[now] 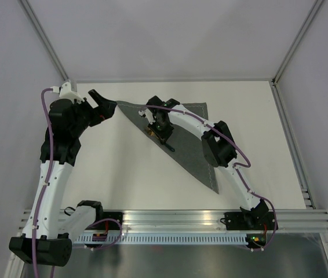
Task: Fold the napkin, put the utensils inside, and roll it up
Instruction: Place the utensil onto the napkin
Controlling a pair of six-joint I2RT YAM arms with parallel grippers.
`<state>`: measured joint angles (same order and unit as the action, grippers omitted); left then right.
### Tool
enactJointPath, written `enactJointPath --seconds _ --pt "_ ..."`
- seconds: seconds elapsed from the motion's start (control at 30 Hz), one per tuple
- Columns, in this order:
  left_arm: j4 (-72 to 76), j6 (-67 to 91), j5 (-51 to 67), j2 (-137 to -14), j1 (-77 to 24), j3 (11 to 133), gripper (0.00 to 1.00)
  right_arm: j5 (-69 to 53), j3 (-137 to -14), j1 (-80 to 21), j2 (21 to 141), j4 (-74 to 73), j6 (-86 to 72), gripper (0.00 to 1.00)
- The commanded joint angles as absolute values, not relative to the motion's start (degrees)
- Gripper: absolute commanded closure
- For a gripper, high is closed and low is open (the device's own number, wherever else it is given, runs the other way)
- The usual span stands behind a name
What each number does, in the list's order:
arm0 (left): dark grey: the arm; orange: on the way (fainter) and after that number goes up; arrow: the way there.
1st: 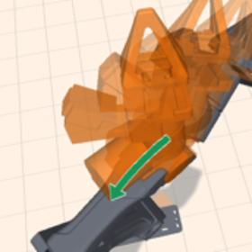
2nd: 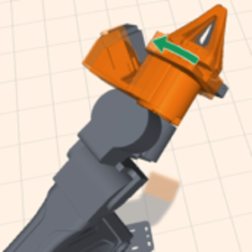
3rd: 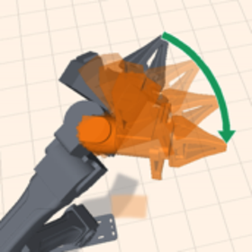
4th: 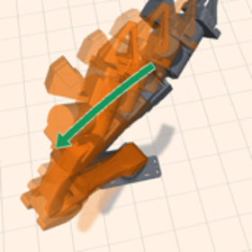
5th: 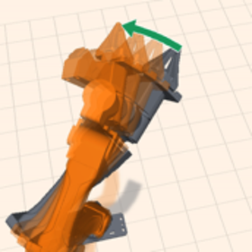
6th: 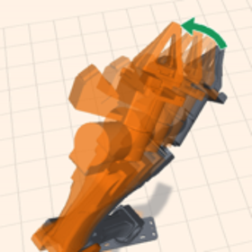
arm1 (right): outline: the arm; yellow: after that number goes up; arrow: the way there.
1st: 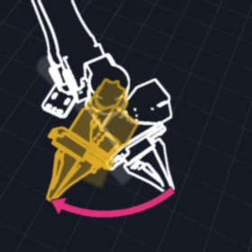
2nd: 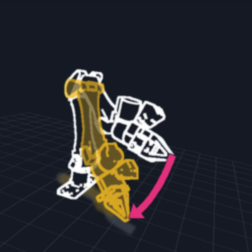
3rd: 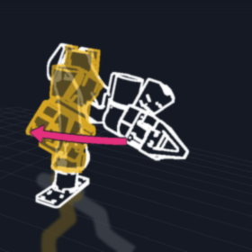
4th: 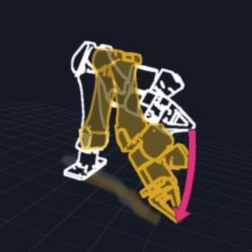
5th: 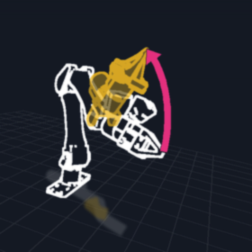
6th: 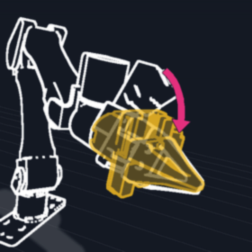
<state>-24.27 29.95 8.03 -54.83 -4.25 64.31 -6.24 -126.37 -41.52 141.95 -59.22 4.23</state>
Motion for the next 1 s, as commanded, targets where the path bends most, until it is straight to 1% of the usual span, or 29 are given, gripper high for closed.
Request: enactJointPath --seconds 0.0,0.67,0.7,0.8,0.9,0.97 --pt "-23.2 29.0 9.1 -55.0 -4.3 64.0 0.00 -4.1 -125.8 -41.6 138.3 -62.8 1.1 1.00" --pt "-21.1 29.1 9.4 -56.0 -4.3 62.1 0.00 -6.0 -124.2 -41.4 138.1 -63.8 2.5 0.99" --pt "-21.1 29.0 9.3 -55.9 -4.3 61.8 0.00 -6.0 -124.1 -41.4 138.1 -63.7 2.7 0.98" --pt "-20.7 28.8 8.9 -55.8 -4.2 61.4 0.00 -6.2 -124.3 -41.4 137.6 -63.5 2.9 0.88" --pt "-19.7 28.7 8.9 -55.5 -4.3 60.9 0.00 -5.6 -124.8 -41.4 137.0 -63.1 3.0 0.80" --pt "-19.4 28.4 9.0 -55.5 -4.2 60.7 0.00 -5.6 -125.8 -41.4 137.0 -63.4 2.9 0.77"
